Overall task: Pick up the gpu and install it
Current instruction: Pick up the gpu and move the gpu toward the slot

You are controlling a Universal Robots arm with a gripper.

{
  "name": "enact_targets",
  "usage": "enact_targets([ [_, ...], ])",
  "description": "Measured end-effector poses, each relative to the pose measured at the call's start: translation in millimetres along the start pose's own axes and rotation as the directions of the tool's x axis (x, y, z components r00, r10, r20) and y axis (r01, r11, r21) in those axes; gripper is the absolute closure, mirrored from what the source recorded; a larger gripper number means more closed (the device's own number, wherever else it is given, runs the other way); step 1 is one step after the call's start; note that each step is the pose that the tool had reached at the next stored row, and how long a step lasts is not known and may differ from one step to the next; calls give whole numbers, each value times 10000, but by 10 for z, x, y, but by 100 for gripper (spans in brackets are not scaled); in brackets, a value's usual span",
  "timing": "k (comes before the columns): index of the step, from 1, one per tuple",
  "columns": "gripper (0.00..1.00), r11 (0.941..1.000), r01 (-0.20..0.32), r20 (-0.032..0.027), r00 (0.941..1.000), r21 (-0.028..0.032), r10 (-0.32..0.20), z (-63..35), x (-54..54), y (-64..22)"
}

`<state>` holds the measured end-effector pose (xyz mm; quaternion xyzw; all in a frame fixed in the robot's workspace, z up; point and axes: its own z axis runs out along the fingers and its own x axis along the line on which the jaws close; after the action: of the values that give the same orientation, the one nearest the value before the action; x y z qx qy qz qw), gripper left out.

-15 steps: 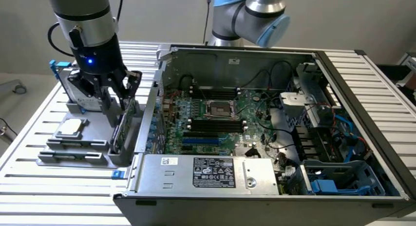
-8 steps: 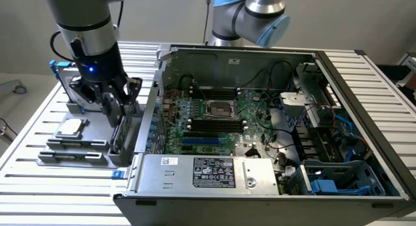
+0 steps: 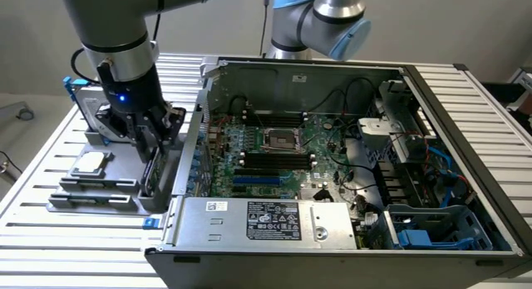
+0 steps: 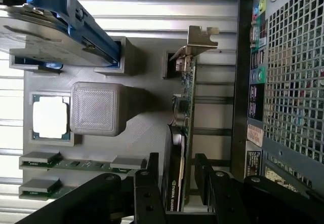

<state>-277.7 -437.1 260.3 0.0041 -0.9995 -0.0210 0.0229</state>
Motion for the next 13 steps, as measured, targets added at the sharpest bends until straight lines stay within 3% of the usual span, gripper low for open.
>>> enact_targets([
  [5, 58, 9996, -276, 13, 9996, -14, 276, 91, -6, 2],
  [13, 58, 9984, -562, 23, 9984, -26, 563, 130, -8, 37],
])
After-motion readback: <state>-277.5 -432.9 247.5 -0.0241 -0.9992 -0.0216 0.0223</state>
